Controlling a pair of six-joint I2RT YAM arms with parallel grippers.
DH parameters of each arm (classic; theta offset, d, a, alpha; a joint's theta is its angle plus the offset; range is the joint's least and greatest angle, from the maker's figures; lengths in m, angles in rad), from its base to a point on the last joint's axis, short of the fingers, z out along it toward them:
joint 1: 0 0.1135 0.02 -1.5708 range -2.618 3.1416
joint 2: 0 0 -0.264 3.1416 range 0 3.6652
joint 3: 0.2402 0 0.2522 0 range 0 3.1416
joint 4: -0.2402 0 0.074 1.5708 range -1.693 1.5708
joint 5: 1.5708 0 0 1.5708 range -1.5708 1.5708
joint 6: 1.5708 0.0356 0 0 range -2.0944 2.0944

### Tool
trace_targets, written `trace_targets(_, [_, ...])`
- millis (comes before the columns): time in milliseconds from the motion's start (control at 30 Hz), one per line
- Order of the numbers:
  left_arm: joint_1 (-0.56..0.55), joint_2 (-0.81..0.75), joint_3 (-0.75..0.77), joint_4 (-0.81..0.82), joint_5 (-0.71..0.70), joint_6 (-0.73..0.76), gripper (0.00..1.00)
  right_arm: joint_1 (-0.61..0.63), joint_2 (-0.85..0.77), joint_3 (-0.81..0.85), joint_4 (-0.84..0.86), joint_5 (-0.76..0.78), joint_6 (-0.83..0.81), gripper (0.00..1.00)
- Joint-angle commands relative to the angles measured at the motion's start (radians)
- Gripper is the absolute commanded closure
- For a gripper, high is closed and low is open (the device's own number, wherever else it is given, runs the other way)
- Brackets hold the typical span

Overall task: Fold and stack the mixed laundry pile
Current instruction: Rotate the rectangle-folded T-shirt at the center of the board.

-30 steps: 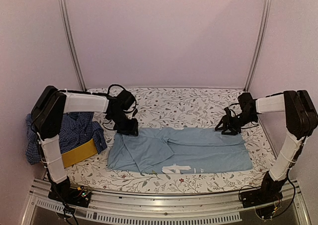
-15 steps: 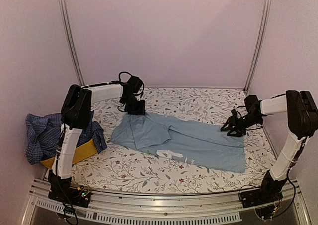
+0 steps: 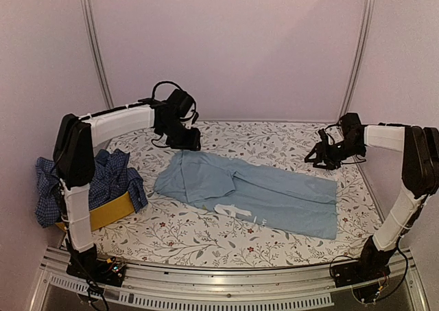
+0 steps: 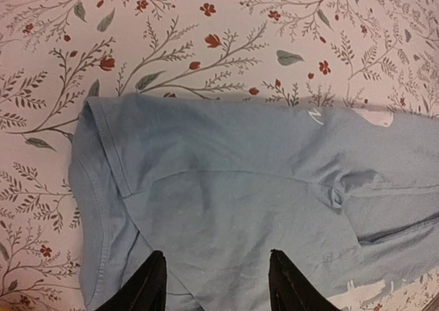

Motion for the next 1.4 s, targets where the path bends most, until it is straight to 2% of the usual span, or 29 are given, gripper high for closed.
trace_targets(0, [-0.090,-0.053,-0.186,-0.030,0.046,-0.070,0.51,0.045,0.062,0.030,-0.073,0.013,-0.071,0.52])
trace_targets(200, [-0.142,0.002,-0.258,-0.012,0.055,-0.122,0.54,0.059,0.121,-0.010,-0.075,0.106,-0.054,0.61])
trace_targets(467, [-0.065,0.183,-0.151,-0.009,-0.016,-0.093,0.63,0.061,0.155,-0.096,-0.109,0.117,-0.004,0.69])
trace_targets(633, [0.014,0.355,0.081,-0.045,-0.042,-0.023,0.65,0.095,0.068,-0.266,-0.042,0.024,0.104,0.74])
trace_targets(733, [0.024,0.470,0.289,-0.060,-0.034,0.045,0.64,0.243,-0.007,-0.345,0.011,-0.044,0.168,0.74])
trace_targets(833, [0.023,0.565,0.530,-0.100,-0.005,0.084,0.58,0.424,-0.032,-0.316,0.002,-0.111,0.207,0.72])
trace_targets(900, [0.023,0.567,0.636,-0.122,-0.005,0.083,0.56,0.476,-0.047,-0.303,-0.004,-0.150,0.214,0.73])
trace_targets(967, [0.022,0.492,0.587,-0.095,0.011,0.071,0.54,0.478,-0.093,-0.286,-0.011,-0.135,0.221,0.72])
trace_targets(1167, [-0.010,0.203,0.254,0.004,0.006,0.048,0.53,0.471,-0.146,-0.163,-0.085,0.011,0.141,0.71])
trace_targets(1367, [-0.082,0.154,0.067,0.027,0.006,0.013,0.54,0.470,-0.061,-0.068,-0.131,0.143,0.032,0.71])
